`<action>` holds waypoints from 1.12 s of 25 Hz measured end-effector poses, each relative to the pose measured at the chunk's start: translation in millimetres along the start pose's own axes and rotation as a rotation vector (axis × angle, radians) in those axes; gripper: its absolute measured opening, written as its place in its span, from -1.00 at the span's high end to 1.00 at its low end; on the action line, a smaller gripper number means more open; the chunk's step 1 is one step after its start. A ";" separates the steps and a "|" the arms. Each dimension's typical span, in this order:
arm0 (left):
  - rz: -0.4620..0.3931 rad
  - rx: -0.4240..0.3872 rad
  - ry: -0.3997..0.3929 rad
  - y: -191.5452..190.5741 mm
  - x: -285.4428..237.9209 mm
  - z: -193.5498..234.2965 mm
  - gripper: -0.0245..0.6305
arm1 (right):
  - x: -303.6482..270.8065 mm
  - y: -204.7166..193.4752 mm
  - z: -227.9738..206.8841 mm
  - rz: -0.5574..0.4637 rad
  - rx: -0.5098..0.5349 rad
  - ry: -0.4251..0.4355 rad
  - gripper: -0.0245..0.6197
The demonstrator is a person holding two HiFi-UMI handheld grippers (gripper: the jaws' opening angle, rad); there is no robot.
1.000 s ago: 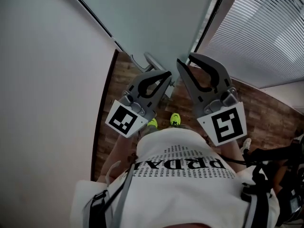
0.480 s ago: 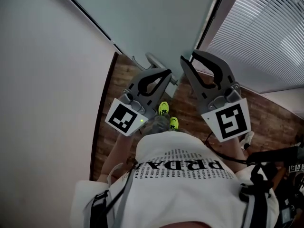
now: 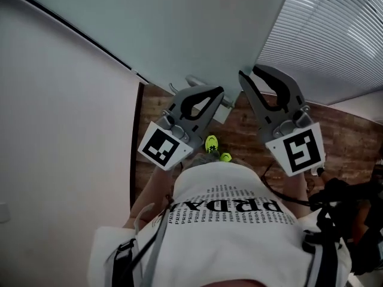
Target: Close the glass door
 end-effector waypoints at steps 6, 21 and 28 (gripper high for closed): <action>0.011 -0.002 0.007 6.3 2.0 -0.5 0.94 | -8.0 8.1 -6.0 -0.009 0.022 0.000 0.73; -0.033 0.041 0.015 -11.2 1.1 5.2 0.94 | -4.6 0.7 13.6 0.042 0.055 0.059 0.73; -0.010 0.054 -0.014 -16.7 -4.4 7.7 0.94 | -7.6 -2.4 15.6 0.069 0.037 0.057 0.73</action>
Point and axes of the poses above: the fingertips, and each gripper's own axes: x backward along the fingers, z to its left, y out of its top, the point moved 6 cm from there along x, backward along the fingers, and after that the axes turned 15 degrees about -z, right-handed, at the moved point
